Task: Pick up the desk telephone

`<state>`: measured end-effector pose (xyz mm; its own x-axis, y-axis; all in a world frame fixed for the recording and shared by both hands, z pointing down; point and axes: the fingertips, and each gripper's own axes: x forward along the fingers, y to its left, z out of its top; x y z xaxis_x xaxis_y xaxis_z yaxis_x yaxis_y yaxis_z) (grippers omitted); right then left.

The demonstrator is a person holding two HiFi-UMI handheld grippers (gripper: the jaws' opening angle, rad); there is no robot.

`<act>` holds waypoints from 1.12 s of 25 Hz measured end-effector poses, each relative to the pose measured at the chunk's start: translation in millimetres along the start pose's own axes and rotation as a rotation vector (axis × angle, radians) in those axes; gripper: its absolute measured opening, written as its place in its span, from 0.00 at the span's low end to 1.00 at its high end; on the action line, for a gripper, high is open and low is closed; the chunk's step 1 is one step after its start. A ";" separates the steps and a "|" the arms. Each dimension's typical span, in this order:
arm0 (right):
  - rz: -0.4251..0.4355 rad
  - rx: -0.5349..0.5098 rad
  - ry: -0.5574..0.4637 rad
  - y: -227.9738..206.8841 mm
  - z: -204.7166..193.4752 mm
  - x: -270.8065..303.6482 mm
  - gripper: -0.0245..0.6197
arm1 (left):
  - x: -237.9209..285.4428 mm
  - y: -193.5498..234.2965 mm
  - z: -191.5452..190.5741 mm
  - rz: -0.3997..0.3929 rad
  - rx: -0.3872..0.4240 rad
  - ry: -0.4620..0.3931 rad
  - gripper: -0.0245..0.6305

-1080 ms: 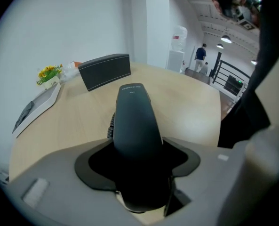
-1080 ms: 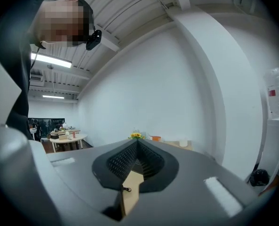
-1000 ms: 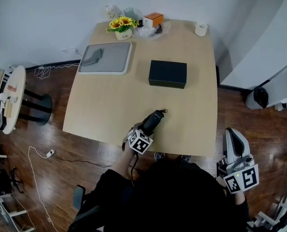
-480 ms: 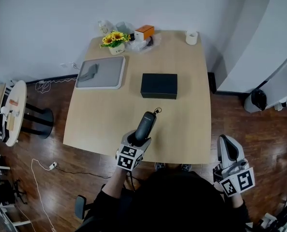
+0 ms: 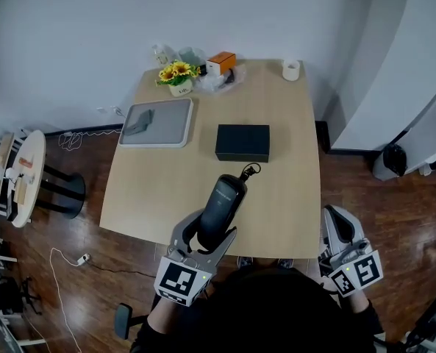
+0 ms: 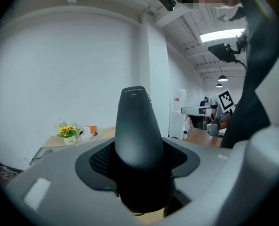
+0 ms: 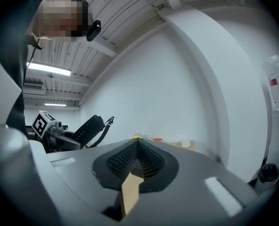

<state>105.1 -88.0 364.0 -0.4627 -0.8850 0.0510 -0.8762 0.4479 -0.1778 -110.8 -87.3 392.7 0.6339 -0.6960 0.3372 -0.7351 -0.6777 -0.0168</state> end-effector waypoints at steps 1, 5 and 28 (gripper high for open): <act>0.008 0.000 0.000 0.8 0.0 1.7 0.04 | -2.5 -1.0 4.9 0.003 0.002 -0.011 0.44; 0.034 -0.014 0.002 5.2 -1.9 3.7 0.04 | -11.1 -1.9 14.2 0.023 0.005 -0.031 0.44; 0.023 -0.029 -0.002 1.2 -1.8 -4.6 0.04 | -12.6 -5.9 26.1 0.028 0.027 -0.057 0.44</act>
<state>106.0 -83.1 365.4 -0.4822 -0.8749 0.0450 -0.8691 0.4713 -0.1502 -108.2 -80.8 364.0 0.6268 -0.7263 0.2822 -0.7462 -0.6638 -0.0511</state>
